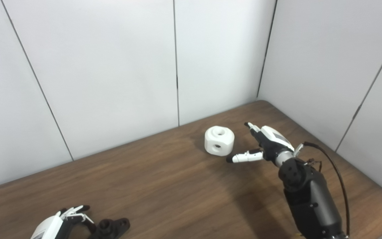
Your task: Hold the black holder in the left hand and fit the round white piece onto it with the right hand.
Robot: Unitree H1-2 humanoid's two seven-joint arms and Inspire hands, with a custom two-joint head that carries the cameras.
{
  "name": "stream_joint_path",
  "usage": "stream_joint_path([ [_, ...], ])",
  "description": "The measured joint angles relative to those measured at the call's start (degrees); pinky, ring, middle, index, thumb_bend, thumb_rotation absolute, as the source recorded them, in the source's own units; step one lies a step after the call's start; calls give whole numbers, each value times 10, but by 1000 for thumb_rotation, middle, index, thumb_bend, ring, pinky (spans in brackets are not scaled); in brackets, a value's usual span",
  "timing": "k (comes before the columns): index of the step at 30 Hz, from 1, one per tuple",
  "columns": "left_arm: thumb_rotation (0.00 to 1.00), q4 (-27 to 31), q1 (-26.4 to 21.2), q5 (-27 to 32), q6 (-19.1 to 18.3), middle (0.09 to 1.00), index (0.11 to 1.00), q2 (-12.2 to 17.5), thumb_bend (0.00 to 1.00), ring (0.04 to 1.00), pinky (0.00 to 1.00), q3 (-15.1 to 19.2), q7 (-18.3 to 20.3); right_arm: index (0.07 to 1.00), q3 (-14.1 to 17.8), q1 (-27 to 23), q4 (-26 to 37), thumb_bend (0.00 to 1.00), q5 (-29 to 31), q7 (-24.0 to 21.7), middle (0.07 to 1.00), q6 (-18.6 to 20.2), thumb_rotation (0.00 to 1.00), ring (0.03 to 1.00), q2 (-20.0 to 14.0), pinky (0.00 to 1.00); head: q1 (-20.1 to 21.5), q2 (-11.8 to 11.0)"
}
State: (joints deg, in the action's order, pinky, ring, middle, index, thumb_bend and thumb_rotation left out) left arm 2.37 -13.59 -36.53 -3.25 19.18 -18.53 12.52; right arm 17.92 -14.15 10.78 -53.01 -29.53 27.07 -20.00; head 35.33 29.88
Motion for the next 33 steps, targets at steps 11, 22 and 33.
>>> stream_joint_path([
  [11,37,8,4,0,0,866,483,2,515,887,1000,3,8,1000,-25,-19,-60,1000,17,33,1000,0,632,1000,-6,983,-1,-6],
  [22,37,12,11,0,7,863,483,3,515,881,1000,6,3,1000,-40,-48,-95,1000,20,57,1000,0,612,1000,-11,957,-3,-13],
  [33,38,13,18,0,16,869,482,3,515,885,1000,7,-5,1000,-55,-69,-136,1000,27,92,1000,0,625,1000,-15,974,-6,-15],
])
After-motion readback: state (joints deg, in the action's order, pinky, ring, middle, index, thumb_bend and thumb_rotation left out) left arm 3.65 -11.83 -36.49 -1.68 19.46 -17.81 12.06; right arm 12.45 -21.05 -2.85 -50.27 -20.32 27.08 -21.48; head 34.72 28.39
